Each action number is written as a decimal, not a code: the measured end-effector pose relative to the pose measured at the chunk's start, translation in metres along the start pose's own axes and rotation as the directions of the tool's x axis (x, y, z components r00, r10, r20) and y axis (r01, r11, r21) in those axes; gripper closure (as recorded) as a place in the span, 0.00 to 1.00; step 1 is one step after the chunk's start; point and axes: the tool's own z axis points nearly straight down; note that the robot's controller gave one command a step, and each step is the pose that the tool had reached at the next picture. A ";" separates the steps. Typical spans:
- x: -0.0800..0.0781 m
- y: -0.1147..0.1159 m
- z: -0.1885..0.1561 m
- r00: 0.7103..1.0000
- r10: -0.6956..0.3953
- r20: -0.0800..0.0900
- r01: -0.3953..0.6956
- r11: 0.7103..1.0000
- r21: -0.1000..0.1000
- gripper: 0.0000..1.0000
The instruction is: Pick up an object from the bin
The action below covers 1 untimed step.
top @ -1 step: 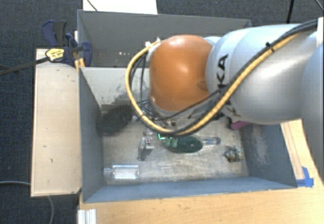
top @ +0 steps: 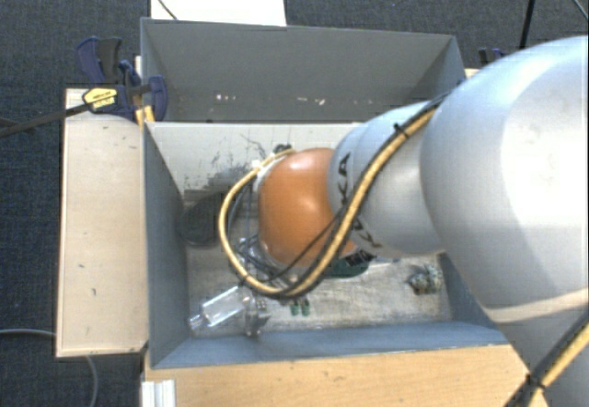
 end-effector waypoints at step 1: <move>-0.001 0.000 -0.003 1.000 0.006 0.002 -0.006 1.000 -0.001 1.00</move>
Offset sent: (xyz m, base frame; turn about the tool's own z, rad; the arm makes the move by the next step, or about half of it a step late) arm 0.0000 0.0000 0.0000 0.0000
